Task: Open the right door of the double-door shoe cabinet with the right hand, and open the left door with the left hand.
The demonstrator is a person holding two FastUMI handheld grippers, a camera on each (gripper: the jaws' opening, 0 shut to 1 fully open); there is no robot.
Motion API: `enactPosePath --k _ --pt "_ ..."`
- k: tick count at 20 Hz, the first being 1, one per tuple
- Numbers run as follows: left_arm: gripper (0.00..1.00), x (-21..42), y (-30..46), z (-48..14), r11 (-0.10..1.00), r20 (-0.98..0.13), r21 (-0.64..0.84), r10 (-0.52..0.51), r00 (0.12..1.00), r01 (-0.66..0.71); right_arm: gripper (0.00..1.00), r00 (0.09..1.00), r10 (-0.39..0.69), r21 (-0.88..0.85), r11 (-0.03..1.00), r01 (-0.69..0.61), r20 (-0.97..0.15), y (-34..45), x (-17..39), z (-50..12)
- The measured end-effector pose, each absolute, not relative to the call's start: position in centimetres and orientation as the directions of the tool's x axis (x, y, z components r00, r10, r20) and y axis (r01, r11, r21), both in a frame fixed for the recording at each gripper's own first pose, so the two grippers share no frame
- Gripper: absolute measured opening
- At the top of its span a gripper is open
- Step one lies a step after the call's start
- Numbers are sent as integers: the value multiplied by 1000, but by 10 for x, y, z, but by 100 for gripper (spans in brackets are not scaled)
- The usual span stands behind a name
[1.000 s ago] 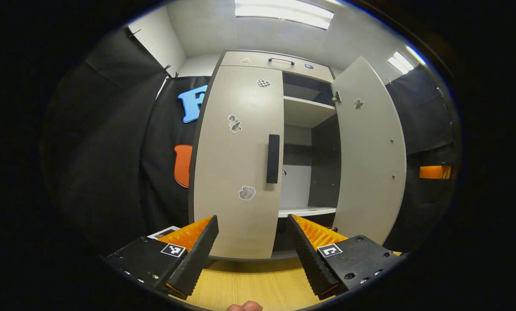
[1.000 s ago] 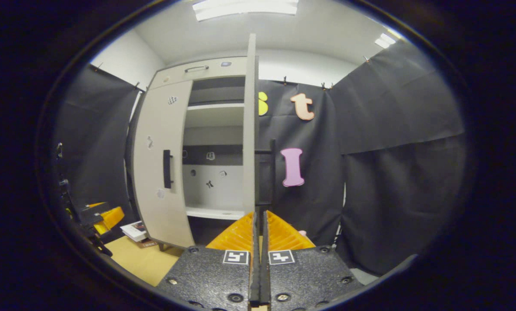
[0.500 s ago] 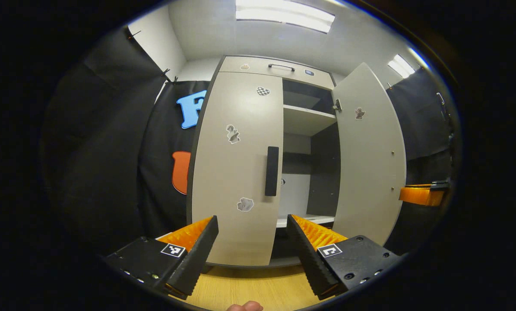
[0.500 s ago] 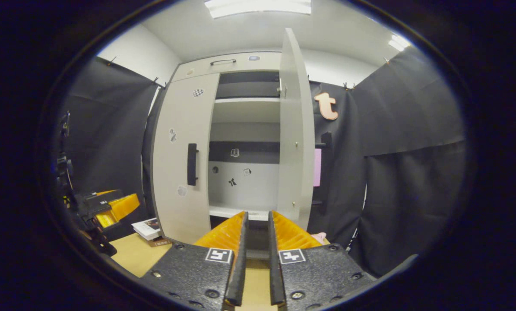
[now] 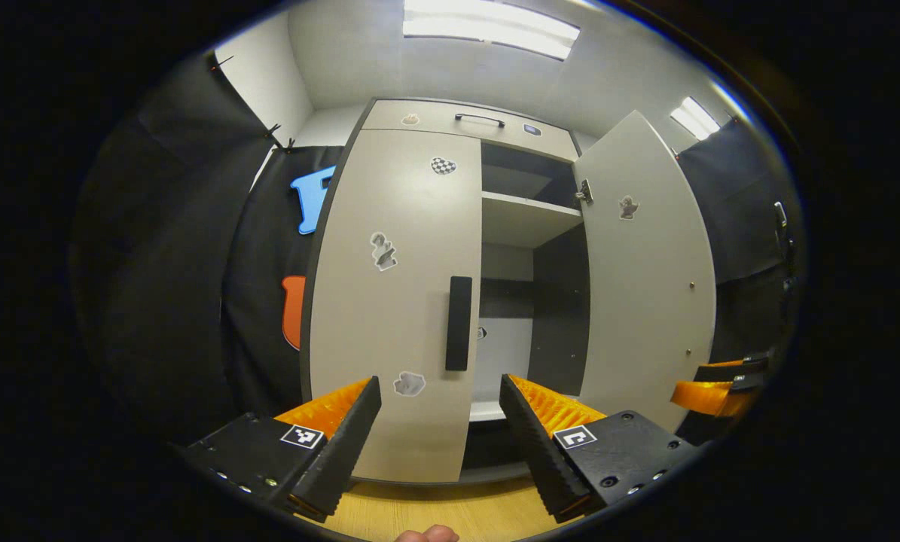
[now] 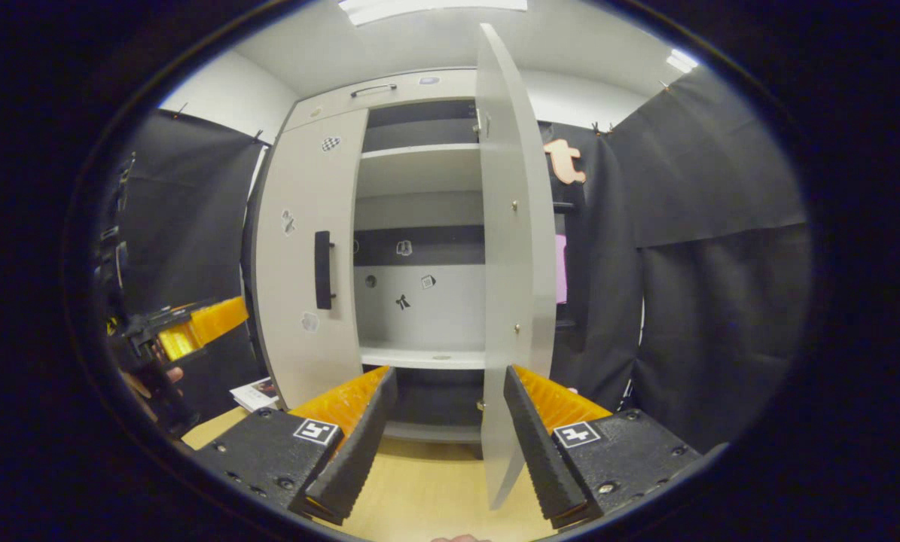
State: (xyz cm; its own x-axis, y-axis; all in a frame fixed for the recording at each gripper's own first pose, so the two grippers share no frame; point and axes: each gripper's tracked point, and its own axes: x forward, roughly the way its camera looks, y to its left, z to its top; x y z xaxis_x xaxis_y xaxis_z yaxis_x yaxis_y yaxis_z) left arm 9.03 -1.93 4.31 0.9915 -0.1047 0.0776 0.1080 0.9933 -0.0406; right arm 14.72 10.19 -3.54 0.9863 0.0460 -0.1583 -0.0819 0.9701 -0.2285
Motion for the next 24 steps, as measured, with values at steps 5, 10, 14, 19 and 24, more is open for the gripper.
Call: enactPosePath --k 5,10,14,19,24 --pt "95 158 -46 72 988 65 -20 -149 987 151 89 982 52 -213 973 -91 -181 99 141 -45" --pt "95 218 -64 58 988 -15 -6 -156 988 156 89 985 51 -205 975 -84 -165 94 137 -42" --pt "94 248 -64 42 992 -64 5 -124 990 124 89 986 43 -182 981 -72 -159 88 137 -41" --pt "94 263 -60 35 996 -86 9 -84 993 85 89 987 20 -175 983 -48 -159 79 139 -42" --pt "93 266 -56 34 999 -91 -7 -50 995 50 86 988 22 -157 987 -46 -153 78 140 -40"
